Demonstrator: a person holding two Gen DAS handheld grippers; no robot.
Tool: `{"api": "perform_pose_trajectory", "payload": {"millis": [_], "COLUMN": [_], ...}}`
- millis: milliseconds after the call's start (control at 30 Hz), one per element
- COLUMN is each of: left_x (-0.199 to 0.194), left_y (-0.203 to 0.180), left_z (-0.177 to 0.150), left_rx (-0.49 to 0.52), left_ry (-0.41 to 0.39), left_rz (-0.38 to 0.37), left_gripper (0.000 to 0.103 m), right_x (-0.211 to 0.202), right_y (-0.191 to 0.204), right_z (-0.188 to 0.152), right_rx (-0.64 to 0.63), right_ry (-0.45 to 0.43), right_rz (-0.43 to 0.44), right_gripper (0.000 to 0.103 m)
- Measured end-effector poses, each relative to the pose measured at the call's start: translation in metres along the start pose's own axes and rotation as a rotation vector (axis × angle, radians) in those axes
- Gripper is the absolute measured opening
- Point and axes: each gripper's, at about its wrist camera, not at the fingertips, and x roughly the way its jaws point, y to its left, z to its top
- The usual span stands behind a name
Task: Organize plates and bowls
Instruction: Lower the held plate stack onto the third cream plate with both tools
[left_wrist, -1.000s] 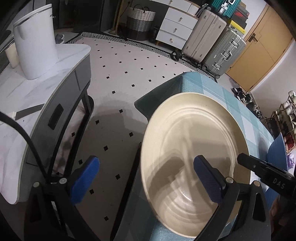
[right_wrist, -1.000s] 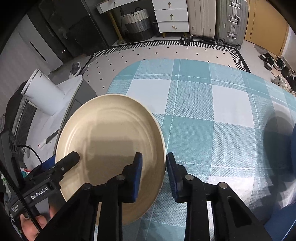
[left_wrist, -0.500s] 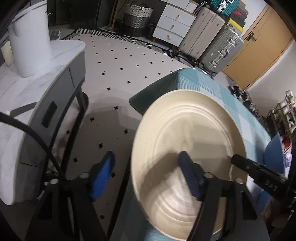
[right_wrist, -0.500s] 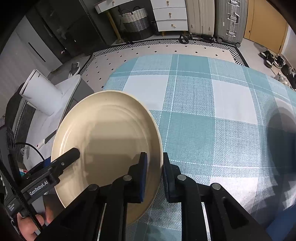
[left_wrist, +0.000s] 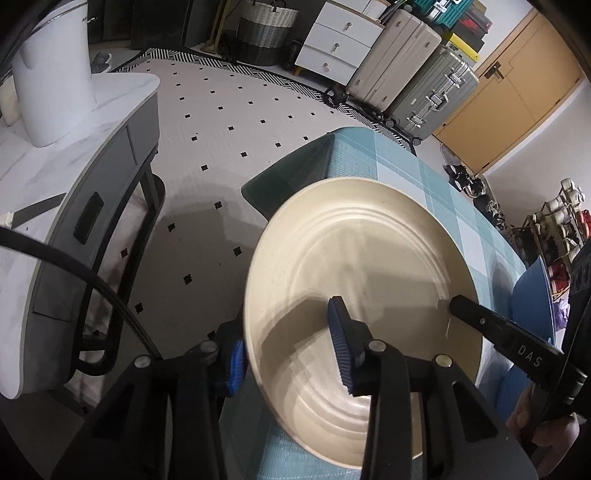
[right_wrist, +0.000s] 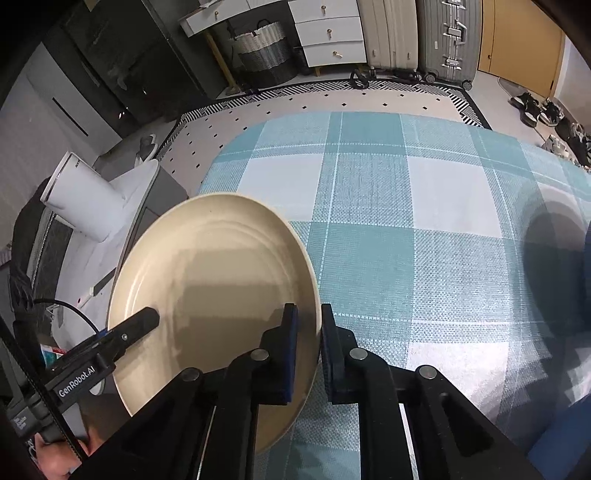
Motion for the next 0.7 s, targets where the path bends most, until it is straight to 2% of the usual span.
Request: {"api": "perform_pose_trajectory", "payload": {"millis": [200,700], "left_x": [-0.008,-0.032], "left_y": [-0.003,-0.016], "left_z": [-0.001,-0.011], "left_rx": [0.01,0.032], "left_ry": [-0.001,-0.049], "left_rz": [0.009,0.029], "left_gripper": [0.03,0.028], "right_x": [-0.007,-0.04], "right_y": [-0.002,0.0], "right_z": [0.0,-0.006], "right_rx": [0.013,-0.014], "right_ry": [-0.005,-0.067], "right_rz": [0.002,-0.004], "right_gripper": [0.009,0.009]}}
